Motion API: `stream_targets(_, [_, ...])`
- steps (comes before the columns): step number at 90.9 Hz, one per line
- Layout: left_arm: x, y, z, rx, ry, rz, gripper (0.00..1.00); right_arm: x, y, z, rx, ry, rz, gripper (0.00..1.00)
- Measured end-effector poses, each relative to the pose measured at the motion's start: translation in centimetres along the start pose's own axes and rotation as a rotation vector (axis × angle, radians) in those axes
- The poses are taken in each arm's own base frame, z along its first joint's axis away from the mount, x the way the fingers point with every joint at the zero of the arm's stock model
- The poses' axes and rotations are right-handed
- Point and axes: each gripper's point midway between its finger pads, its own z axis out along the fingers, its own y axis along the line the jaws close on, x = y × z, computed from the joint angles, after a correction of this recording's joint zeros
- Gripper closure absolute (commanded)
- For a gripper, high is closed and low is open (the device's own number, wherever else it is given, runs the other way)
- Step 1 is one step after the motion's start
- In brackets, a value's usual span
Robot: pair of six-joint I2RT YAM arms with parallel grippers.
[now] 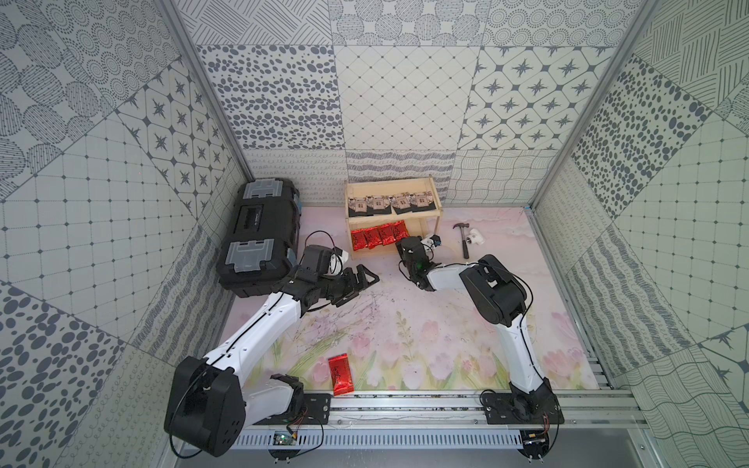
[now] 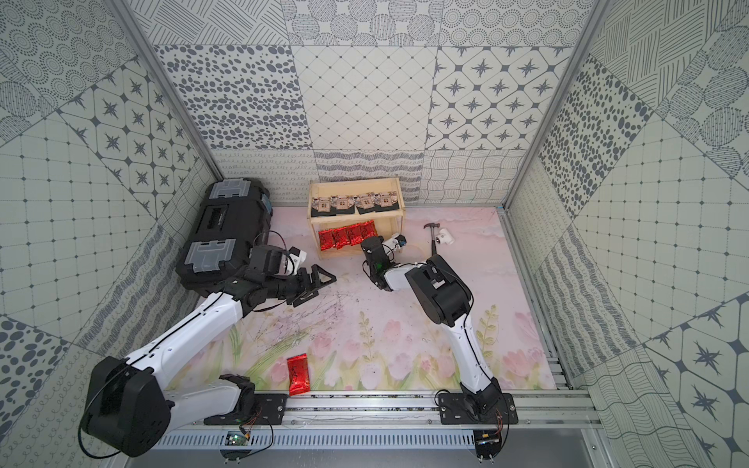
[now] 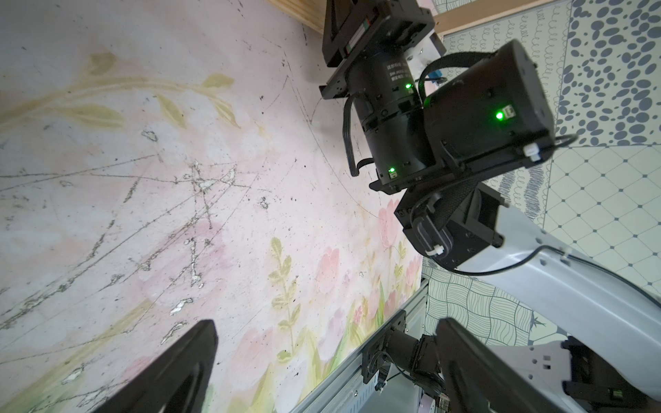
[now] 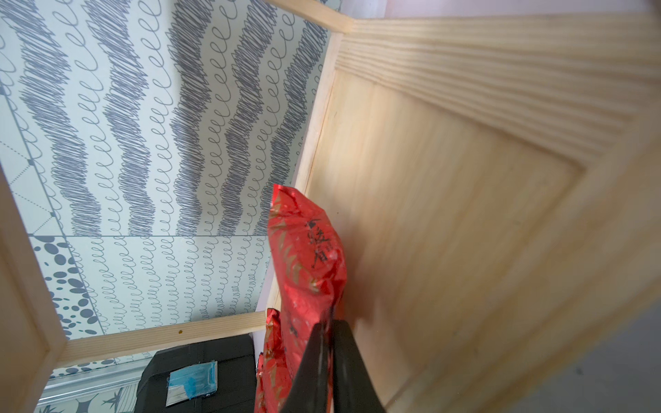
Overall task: Place the tea bags on the shelf by color
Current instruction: Place the tea bag on the shelf, then move the tea bag to the center of the board.
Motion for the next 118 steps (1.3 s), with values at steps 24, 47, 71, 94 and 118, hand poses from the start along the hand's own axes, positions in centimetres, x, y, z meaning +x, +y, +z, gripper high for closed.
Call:
stream_targets(24, [0.0, -0.1, -0.1, 0.003, -0.002, 0.002, 0.00, 0.1, -0.1, 0.0, 0.007, 0.003, 0.003, 0.69])
stream_targets(47, [0.0, 0.1, -0.1, 0.002, -0.003, -0.003, 0.00, 0.4, 0.4, -0.2, -0.014, 0.031, 0.013, 0.34])
stream_targets(71, [0.2, 0.1, -0.6, 0.004, -0.018, 0.004, 0.01, 1.7, -0.3, -4.5, 0.005, 0.162, -0.036, 0.26])
stream_targets(94, [-0.7, 2.4, -2.5, -0.061, -0.101, -0.060, 0.02, 9.3, 3.4, -15.4, -0.160, 0.478, -0.495, 0.26])
stream_targets(118, [-2.5, 8.0, -4.3, -0.160, -0.177, -0.266, 0.04, 22.0, 2.0, -30.6, -0.509, 0.689, -1.231, 0.03])
